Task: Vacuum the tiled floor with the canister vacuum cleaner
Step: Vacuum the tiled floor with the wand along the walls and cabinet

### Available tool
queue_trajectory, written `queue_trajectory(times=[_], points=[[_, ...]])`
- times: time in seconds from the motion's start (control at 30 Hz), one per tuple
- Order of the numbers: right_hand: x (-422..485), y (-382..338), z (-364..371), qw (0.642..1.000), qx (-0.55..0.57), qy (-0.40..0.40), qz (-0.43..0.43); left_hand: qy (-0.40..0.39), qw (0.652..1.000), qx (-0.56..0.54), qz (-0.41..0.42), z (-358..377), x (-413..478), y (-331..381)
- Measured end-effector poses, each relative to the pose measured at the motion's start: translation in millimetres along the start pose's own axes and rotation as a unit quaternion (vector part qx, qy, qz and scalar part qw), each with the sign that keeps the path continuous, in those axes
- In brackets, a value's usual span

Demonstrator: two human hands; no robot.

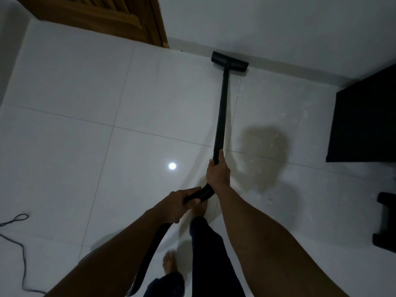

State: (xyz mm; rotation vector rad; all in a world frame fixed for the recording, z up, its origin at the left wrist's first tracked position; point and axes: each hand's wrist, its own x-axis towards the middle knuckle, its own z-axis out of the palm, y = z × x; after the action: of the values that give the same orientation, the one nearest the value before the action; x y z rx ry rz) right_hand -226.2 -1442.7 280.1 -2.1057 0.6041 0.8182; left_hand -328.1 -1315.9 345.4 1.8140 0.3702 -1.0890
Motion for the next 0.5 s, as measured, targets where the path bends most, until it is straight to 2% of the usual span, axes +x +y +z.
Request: queue_trajectory(times=[0.27,0.5], points=[[-93.6,65.7,30.6,1.000,-0.004,0.007,-0.016,-0.035,0.998,0.059,0.017,41.2,-75.4,-62.3],[-199.5,140.1,77.0,0.998,0.027,0.030,-0.040,-0.044,0.995,0.076,0.040,90.9,-162.1,-151.1]])
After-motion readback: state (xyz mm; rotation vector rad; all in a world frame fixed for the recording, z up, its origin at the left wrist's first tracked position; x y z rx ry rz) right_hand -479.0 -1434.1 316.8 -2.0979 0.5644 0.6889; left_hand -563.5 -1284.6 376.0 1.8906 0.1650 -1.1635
